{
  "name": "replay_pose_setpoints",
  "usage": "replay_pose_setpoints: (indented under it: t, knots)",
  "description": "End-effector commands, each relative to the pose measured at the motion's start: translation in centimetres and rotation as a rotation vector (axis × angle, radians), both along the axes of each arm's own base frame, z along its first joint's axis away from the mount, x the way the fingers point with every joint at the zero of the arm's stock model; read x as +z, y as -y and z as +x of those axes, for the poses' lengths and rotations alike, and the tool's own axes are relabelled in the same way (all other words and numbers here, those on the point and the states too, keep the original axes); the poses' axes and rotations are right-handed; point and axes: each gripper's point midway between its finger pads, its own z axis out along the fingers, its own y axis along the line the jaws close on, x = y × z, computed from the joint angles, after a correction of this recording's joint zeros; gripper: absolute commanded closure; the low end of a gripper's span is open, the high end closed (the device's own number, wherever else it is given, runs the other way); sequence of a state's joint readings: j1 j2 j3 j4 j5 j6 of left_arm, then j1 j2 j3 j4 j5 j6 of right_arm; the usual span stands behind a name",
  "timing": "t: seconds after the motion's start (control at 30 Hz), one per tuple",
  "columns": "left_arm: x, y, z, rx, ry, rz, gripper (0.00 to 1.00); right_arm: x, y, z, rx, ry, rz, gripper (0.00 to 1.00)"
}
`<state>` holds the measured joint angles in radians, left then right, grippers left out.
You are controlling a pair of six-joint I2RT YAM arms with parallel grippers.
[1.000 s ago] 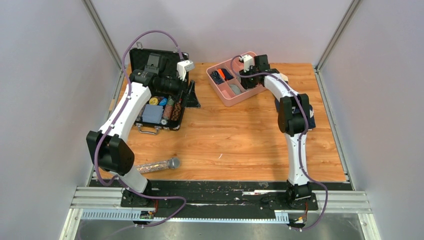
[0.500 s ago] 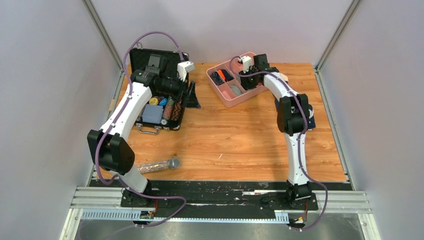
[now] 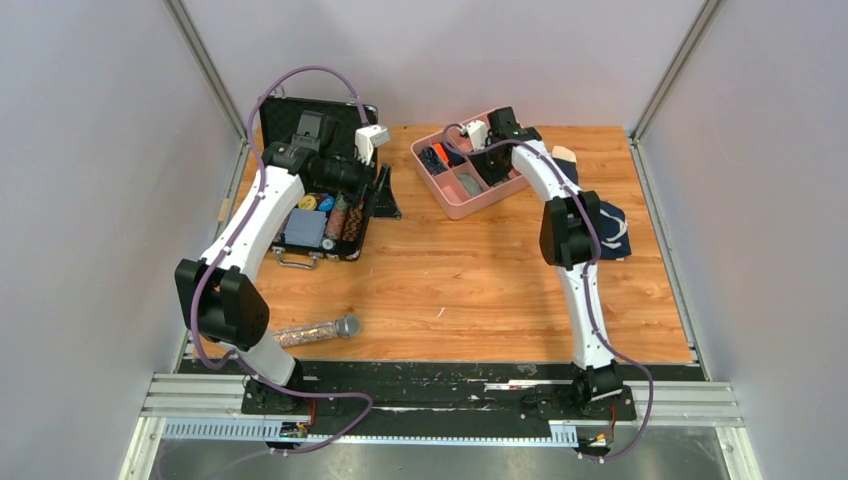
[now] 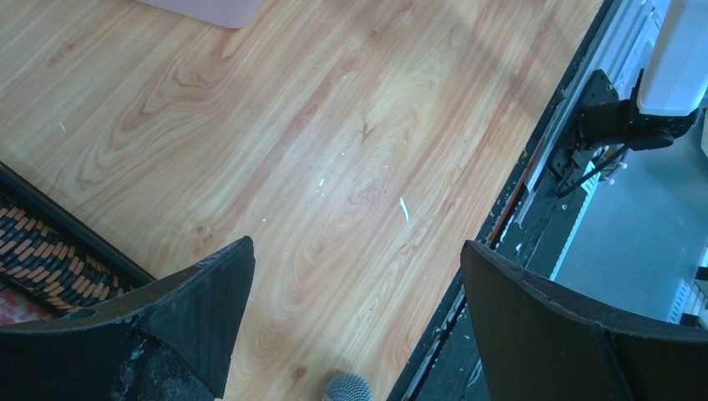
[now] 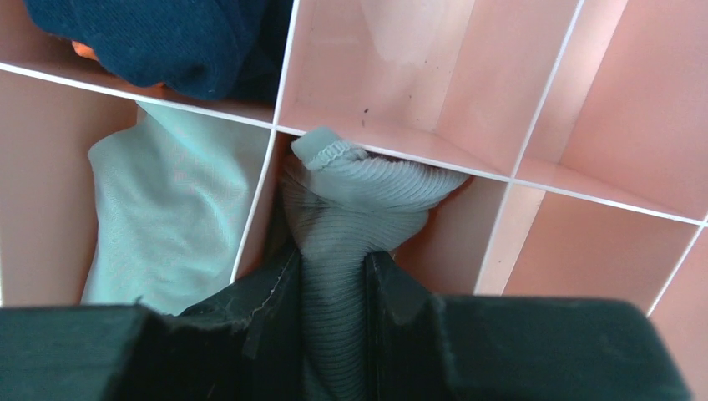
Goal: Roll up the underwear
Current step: Place the underwear in the storage box.
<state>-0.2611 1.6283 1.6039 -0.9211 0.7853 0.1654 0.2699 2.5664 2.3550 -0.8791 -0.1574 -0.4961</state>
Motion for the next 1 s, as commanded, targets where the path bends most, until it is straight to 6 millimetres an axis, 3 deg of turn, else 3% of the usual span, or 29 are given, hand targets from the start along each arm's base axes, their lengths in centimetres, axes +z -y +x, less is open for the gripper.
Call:
replay_pose_setpoints:
  t: [0.0, 0.1, 0.2, 0.27, 0.37, 0.47, 0.6, 0.8, 0.97]
  knots:
    - [2.1, 0.1, -0.7, -0.007, 0.063, -0.049, 0.0, -9.5, 2.1, -11.9, -0.02, -0.485, -0.127, 0.88]
    - [1.8, 0.1, -1.1, -0.007, 0.054, -0.055, 0.0, -5.5, 2.0, -9.8, -0.039, -0.391, -0.074, 0.77]
    - [1.7, 0.2, -1.1, -0.009, 0.049, -0.062, 0.0, -0.4, 1.1, -7.3, -0.033, -0.274, 0.015, 0.64]
    - [1.8, 0.2, -1.1, -0.009, 0.048, -0.064, 0.0, 2.7, 0.7, -6.5, -0.011, -0.207, 0.045, 0.56]
    - [1.7, 0.3, -0.9, -0.009, 0.04, -0.069, 0.0, 5.7, 0.5, -6.5, 0.007, -0.156, 0.072, 0.48]
    - [1.7, 0.6, -0.8, -0.012, 0.031, -0.079, 0.0, 6.5, 0.7, -7.0, 0.003, -0.149, 0.07, 0.44]
    - [1.8, 0.7, -0.6, -0.012, 0.023, -0.087, 0.0, 5.4, 1.3, -7.5, -0.038, -0.186, 0.057, 0.44]
    - [1.9, 0.8, -0.5, -0.014, 0.019, -0.089, 0.0, 9.5, 1.0, -7.2, -0.038, -0.113, 0.106, 0.42]
    - [1.6, 0.9, -0.4, -0.013, 0.009, -0.094, 0.0, 10.5, 1.2, -8.3, -0.042, -0.127, 0.118, 0.42]
